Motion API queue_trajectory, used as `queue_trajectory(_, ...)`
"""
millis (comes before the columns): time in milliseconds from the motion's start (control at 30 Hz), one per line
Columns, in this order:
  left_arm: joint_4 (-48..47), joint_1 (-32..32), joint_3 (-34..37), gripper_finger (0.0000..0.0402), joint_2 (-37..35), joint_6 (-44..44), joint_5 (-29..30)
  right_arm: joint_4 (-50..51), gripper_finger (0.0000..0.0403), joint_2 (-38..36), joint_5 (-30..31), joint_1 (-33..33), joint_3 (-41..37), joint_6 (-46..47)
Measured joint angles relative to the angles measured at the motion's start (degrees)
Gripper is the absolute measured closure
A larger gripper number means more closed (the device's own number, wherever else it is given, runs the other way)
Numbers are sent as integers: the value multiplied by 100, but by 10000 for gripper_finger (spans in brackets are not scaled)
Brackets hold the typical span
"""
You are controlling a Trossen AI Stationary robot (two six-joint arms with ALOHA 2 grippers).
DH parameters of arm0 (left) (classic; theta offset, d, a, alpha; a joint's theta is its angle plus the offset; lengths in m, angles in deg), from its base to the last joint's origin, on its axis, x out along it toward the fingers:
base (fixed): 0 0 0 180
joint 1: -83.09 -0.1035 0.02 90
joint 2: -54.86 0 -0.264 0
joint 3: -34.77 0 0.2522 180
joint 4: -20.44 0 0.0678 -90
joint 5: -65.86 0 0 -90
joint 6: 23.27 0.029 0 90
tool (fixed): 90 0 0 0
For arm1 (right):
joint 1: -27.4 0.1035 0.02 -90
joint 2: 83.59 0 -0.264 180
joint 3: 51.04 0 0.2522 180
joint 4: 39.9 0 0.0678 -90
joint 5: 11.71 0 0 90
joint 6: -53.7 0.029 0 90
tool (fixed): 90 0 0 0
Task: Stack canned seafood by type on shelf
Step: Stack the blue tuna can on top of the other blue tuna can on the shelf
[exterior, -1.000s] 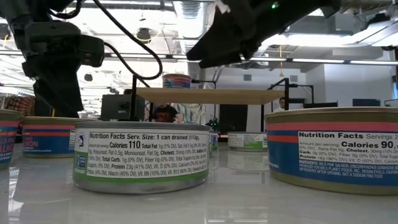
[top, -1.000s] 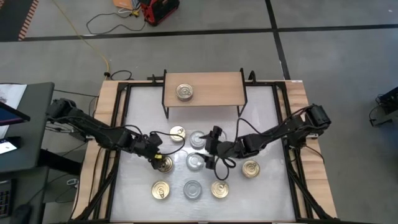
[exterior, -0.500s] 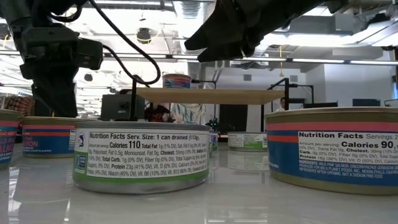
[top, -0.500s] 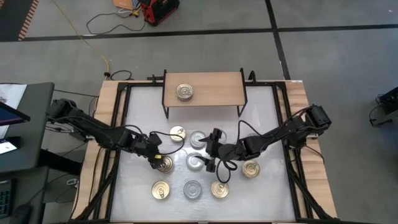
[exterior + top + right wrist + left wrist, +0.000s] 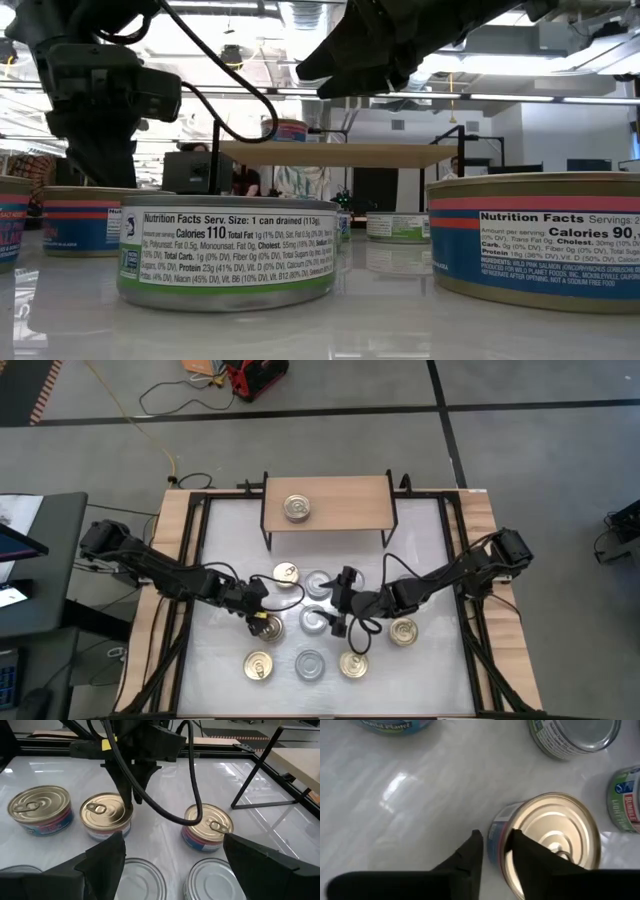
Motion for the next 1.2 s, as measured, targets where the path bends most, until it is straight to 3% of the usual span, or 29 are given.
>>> queue_trajectory(100,-121,-64,0,379,-1,102,-187,1,42,0,-6,4,0,4)
queue_trajectory(167,-249,-148,4,393,2,210,-229,4,42,0,-101,25,0,-4)
queue_trajectory(433,-377,-511,11,401,4,665,-510,-571,42,91,-577,258,21,-804)
queue_trajectory(700,-706,-652,94,401,60,841,-440,-830,42,1086,-617,554,907,-2301)
queue_trajectory(967,-649,-659,35,401,-22,793,-295,41,44,1870,-600,272,1897,-1949)
queue_trajectory(1200,-943,-572,-17,401,-497,820,134,811,58,1832,-451,192,1991,-1662)
